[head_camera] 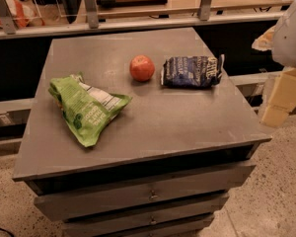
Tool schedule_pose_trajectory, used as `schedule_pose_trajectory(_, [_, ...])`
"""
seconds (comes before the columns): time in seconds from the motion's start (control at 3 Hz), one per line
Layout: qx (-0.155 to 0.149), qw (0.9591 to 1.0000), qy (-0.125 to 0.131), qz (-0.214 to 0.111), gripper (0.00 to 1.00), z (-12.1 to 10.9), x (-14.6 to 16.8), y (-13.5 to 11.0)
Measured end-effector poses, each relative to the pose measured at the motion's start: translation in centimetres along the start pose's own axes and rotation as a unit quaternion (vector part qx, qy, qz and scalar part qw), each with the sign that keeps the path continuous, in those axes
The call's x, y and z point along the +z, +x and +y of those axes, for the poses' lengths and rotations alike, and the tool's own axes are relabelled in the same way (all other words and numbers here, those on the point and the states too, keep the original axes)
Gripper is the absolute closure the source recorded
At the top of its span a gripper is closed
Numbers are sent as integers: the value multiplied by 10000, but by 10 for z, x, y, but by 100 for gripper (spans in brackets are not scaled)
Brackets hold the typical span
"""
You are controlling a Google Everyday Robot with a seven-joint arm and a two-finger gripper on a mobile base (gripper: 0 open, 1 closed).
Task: Pick green rice chip bag
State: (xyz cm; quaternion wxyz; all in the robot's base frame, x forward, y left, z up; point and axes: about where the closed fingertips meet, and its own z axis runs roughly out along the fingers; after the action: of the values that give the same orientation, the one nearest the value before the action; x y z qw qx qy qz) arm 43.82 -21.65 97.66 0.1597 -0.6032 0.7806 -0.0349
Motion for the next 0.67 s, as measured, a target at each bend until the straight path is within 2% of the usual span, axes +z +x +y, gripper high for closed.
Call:
schedule_pose_trajectory(0.33, [0, 10000, 1, -1, 0, 0, 0, 0])
schedule_pose_trajectory(0.67, [25, 9989, -120, -442, 0, 6, 0, -17])
